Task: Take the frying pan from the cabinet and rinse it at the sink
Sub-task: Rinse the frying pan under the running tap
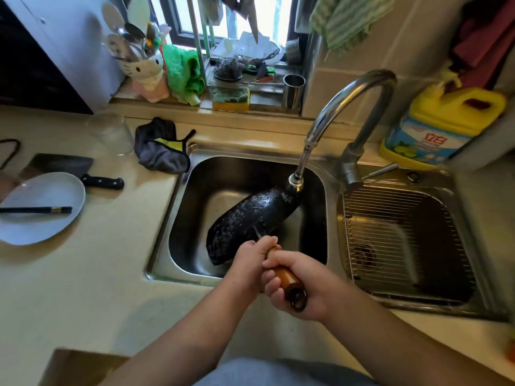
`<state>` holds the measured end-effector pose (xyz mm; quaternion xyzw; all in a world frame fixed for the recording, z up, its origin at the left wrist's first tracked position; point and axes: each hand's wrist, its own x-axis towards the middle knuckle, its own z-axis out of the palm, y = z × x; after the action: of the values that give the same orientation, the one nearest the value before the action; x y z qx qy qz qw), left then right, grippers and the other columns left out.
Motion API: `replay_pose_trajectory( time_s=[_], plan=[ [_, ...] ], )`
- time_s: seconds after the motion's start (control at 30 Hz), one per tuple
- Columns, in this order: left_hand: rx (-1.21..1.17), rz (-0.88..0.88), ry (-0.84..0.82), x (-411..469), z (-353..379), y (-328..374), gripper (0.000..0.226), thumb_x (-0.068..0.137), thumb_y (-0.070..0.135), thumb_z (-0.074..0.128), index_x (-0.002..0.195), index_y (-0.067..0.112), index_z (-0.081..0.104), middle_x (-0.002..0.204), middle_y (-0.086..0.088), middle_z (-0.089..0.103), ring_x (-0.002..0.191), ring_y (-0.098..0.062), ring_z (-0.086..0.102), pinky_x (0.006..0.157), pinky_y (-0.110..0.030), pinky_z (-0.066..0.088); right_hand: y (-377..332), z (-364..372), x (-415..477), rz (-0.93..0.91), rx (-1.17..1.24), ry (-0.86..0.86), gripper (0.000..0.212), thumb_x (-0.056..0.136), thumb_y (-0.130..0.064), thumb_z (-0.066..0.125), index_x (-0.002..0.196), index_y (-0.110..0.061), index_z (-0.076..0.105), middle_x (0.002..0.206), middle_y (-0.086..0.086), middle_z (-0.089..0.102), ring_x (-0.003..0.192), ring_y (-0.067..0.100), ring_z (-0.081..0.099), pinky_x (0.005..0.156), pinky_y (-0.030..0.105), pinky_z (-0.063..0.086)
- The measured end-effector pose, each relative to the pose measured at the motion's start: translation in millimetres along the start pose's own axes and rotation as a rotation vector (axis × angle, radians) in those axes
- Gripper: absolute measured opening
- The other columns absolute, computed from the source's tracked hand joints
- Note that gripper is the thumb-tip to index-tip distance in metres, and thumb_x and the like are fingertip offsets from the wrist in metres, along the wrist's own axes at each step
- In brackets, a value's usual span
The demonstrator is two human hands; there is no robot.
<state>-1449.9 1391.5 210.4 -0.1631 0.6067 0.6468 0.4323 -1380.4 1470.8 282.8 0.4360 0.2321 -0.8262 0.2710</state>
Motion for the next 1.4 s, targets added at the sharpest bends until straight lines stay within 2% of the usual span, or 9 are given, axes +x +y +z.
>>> replay_pose_trajectory(
  time_s=[0.1,0.27,0.4,0.63,0.83,0.9,1.03,1.1,1.4],
  plan=[
    [0.042,-0.058,-0.033,2,-7,5,0.025,0.085,0.025,0.067,0.095,0.003,0.063,0.065,-0.008,0.056,0.053,-0.018,0.053,0.052,-0.025,0.044,1,4,-2,0.009,-0.077,0.025,0.03,0.09,-0.006,0.048,0.061,-0.006,0.056,0.054,0.002,0.05,0.036,0.007,0.049,0.034,0.015,0.04],
    [0.018,-0.111,-0.105,2,-16,6,0.024,0.086,0.023,0.067,0.096,0.003,0.058,0.062,-0.009,0.051,0.031,-0.015,0.048,0.033,-0.018,0.039,4,11,-4,-0.038,-0.202,0.098,0.022,0.091,-0.005,0.049,0.071,-0.005,0.057,0.053,0.001,0.052,0.037,0.007,0.05,0.034,0.015,0.041],
    [0.006,-0.074,-0.143,5,-29,3,0.018,0.086,0.019,0.066,0.088,0.003,0.059,0.07,-0.012,0.054,0.051,-0.02,0.054,0.046,-0.025,0.046,11,20,-5,-0.125,-0.392,0.168,0.004,0.088,-0.002,0.053,0.088,-0.004,0.056,0.06,0.003,0.054,0.042,0.009,0.051,0.036,0.016,0.041],
    [-0.022,-0.152,-0.229,4,-50,11,0.015,0.079,0.02,0.066,0.075,0.007,0.071,0.063,-0.007,0.068,0.058,-0.019,0.068,0.06,-0.033,0.054,33,43,-8,-0.279,-0.76,0.277,0.023,0.084,-0.004,0.058,0.107,-0.003,0.055,0.073,0.008,0.055,0.048,0.012,0.055,0.041,0.024,0.047],
    [-0.1,-0.271,-0.032,2,-42,17,0.018,0.075,0.022,0.072,0.086,0.008,0.067,0.052,-0.003,0.059,0.045,-0.014,0.057,0.047,-0.027,0.049,64,52,-6,-0.385,-1.011,0.39,0.021,0.083,-0.015,0.061,0.102,-0.017,0.055,0.077,0.009,0.06,0.054,0.016,0.061,0.049,0.027,0.053],
    [-0.058,-0.199,0.011,0,-40,11,0.015,0.078,0.019,0.071,0.082,0.008,0.063,0.052,-0.002,0.052,0.042,-0.012,0.05,0.046,-0.027,0.044,72,51,-5,-0.423,-0.964,0.376,0.018,0.084,-0.012,0.059,0.101,-0.012,0.055,0.074,0.009,0.058,0.049,0.014,0.058,0.045,0.027,0.051],
    [-0.15,-0.125,0.012,-6,-34,9,0.024,0.085,0.008,0.061,0.067,0.014,0.047,0.04,0.004,0.041,0.029,-0.005,0.04,0.035,-0.018,0.035,77,39,-5,-0.241,-0.28,0.078,0.005,0.087,-0.002,0.056,0.09,-0.006,0.053,0.061,0.004,0.053,0.044,0.011,0.05,0.038,0.02,0.044],
    [-0.184,-0.102,0.003,-13,-31,9,0.028,0.087,0.007,0.058,0.064,0.015,0.044,0.038,0.005,0.041,0.028,-0.005,0.039,0.034,-0.017,0.034,76,26,-6,-0.159,-0.128,-0.035,0.004,0.089,-0.005,0.055,0.088,-0.008,0.053,0.061,0.002,0.052,0.043,0.009,0.049,0.037,0.017,0.042],
    [-0.364,0.036,-0.014,-59,0,-24,0.033,0.092,0.006,0.048,0.059,0.014,0.043,0.043,0.004,0.041,0.034,-0.007,0.042,0.036,-0.018,0.04,76,-26,-28,-0.232,-0.514,-0.111,0.012,0.09,0.001,0.049,0.089,-0.011,0.046,0.057,0.001,0.047,0.04,0.008,0.044,0.033,0.019,0.038]
  ],
)
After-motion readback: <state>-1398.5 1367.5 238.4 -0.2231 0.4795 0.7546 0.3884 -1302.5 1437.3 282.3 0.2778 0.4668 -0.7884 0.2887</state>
